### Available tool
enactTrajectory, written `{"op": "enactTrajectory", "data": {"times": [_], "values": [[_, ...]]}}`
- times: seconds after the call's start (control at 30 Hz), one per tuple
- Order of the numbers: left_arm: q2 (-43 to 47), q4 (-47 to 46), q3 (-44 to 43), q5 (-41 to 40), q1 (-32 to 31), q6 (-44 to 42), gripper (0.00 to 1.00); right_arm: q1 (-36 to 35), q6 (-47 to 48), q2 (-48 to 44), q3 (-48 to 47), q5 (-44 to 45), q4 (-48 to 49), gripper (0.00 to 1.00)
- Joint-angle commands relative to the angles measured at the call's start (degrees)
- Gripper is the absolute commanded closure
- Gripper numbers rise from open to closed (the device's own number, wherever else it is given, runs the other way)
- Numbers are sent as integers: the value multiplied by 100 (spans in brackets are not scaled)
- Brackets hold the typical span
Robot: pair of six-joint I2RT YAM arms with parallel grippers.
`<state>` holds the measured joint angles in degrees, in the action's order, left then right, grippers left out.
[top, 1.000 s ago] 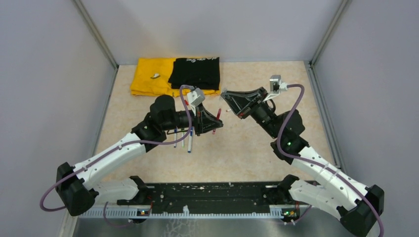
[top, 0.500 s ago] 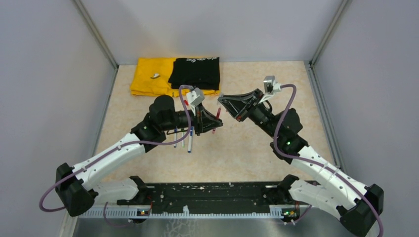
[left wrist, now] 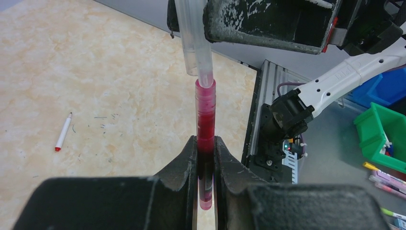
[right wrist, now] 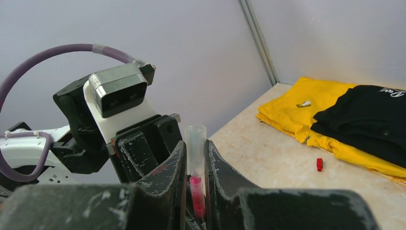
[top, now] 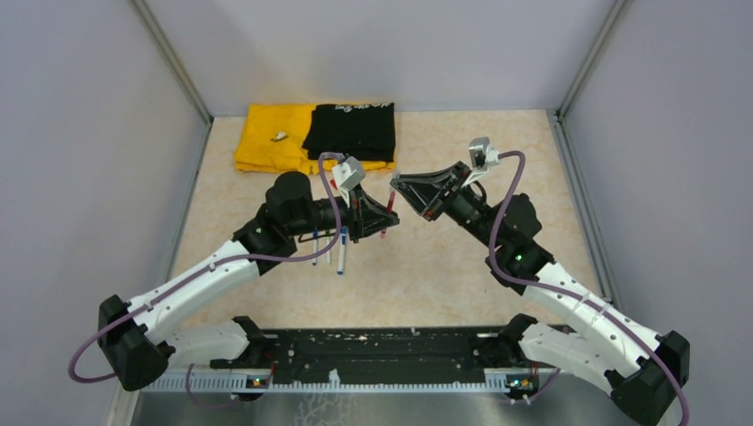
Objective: Insert the pens into the pen caps
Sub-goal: Insert the pen cap onto the pen.
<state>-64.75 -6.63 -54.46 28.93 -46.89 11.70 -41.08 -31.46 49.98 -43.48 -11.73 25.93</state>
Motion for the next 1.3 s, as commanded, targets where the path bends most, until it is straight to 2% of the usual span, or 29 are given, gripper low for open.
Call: {"op": "enactTrajectory", "data": {"times": [0.0,0.53,1.27], "values": [[123,-112,-74,-39,-26,-97,100,47,94,-93,-152,-75,120,100],[182,-422,-39,-399,-30,142,100,42,107,70,-69,-579,-27,100],[187,-653,-153,-455,-23,306,100,40,557,209,194,-568,-427,100]]}}
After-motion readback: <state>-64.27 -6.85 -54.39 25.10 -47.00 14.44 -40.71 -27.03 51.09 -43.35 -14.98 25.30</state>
